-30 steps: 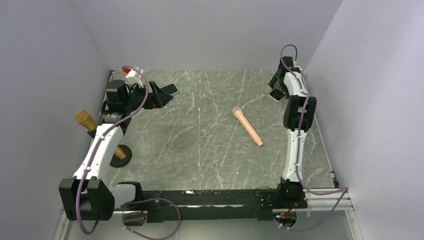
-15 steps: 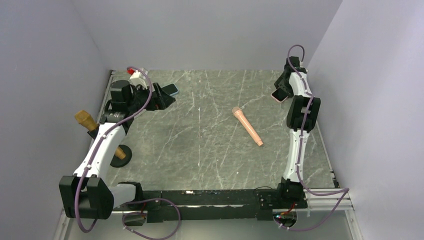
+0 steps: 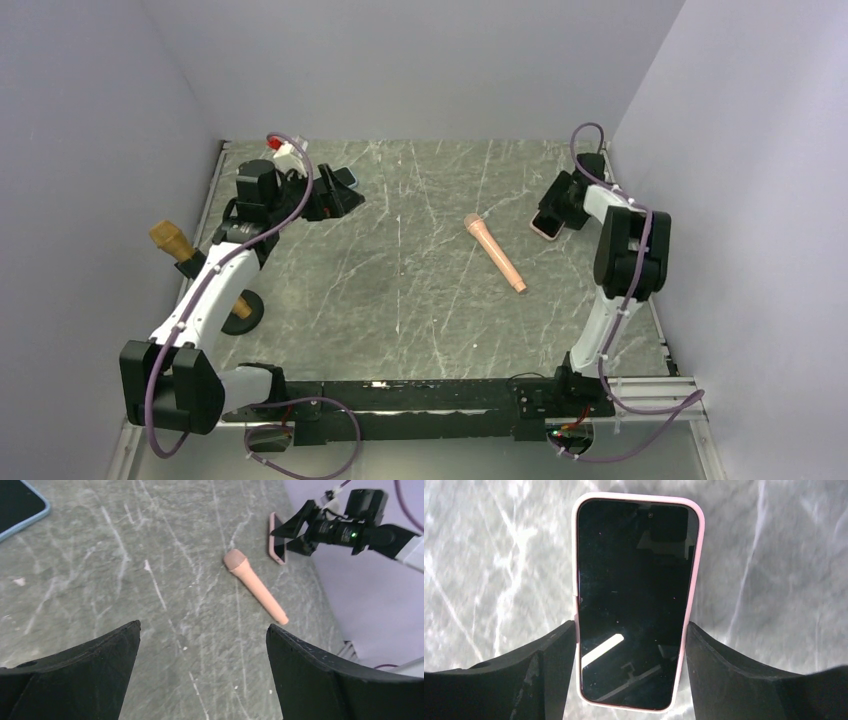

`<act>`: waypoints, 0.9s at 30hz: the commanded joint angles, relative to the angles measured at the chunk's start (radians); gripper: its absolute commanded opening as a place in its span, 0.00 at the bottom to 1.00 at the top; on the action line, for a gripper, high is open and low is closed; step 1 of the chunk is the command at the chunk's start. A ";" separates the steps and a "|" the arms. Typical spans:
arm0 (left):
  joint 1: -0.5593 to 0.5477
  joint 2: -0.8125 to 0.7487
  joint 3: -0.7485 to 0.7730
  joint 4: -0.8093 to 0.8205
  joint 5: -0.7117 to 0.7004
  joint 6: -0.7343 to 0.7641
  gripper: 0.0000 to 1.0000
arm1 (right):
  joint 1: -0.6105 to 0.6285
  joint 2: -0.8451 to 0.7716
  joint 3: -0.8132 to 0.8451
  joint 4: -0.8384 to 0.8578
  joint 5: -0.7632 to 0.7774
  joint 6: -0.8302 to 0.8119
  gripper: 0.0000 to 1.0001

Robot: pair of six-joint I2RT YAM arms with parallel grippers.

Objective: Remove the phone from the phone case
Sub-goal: Pick up the phone at the center of the board.

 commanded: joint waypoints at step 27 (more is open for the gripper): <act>-0.257 0.122 0.050 0.213 0.156 -0.059 0.86 | 0.879 -0.871 -0.579 0.432 0.203 0.121 0.00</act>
